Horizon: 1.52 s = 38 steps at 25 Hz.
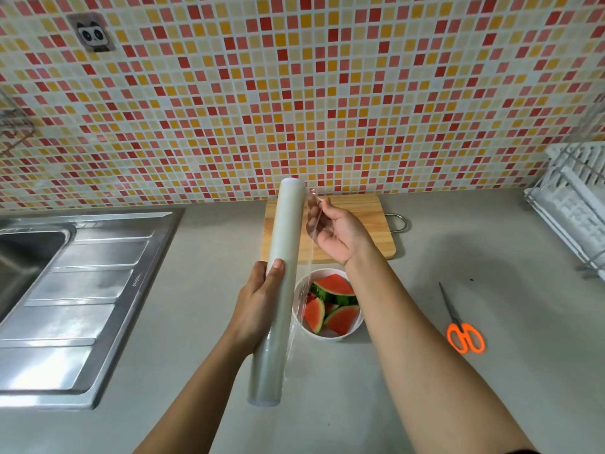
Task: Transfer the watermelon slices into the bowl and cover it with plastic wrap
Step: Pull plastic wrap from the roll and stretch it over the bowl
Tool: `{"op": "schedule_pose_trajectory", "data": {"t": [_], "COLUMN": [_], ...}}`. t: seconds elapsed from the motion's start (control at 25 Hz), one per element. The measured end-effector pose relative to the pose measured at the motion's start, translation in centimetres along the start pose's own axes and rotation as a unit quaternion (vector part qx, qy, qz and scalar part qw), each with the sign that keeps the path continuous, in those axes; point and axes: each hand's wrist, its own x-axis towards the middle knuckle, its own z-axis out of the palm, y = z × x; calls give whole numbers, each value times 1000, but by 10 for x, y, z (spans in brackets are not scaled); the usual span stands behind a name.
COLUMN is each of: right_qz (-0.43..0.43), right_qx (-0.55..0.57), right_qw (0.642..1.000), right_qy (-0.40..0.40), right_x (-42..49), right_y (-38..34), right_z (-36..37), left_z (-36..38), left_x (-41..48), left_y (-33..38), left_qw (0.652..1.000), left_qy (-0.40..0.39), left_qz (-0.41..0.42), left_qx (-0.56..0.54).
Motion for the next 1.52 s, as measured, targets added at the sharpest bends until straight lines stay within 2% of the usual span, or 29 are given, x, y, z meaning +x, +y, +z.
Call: {"op": "schedule_pose_trajectory", "data": {"t": [0.2,0.36,0.44,0.56,0.68,0.76,0.84,1.0,1.12,1.24,1.32,1.44,1.52], "right_qz": [-140,-170,-185,-159,-59,-30,-67,-148,-204,-261,-258,-242,-234], "right_qx": [-58,-132,-106,-69,-159,-208,-236,-276,-372,-455,-478,-474,-465], "right_qw": [988,976,977,984,985,978,969,949,900,838,824,829,833], "right_qy": [14,34,8,-36,-13,-11,-15,43,101,151,164,172,190], "right_x": [-3,-5,-7,-11,-16,-20,-22,-21,-19,-17,-17,-18,-20], "right_y": [6,11,13,24,55,75,89,102,107,106,105,102,93], "right_z": [5,1,-2,-6,-13,-16,-17,-7,-3,-6,-9,-19,-30], "left_z": [3,1,-3,-10,-16,-20,-23,-28,-27,-29,-29,-23,-18], "left_x": [3,8,11,16,20,24,29,34,37,39,40,42,45], "left_y": [4,16,22,31,37,40,40,34,29,27,24,19,18], "left_qw": [990,959,949,947,946,944,944,947,936,904,897,931,951], "left_qy": [74,142,151,149,144,142,144,160,188,226,228,198,149], "left_qz": [5,28,55,84,109,117,119,123,121,116,100,43,19], "left_qx": [122,242,273,271,271,273,273,249,273,344,365,304,269]}}
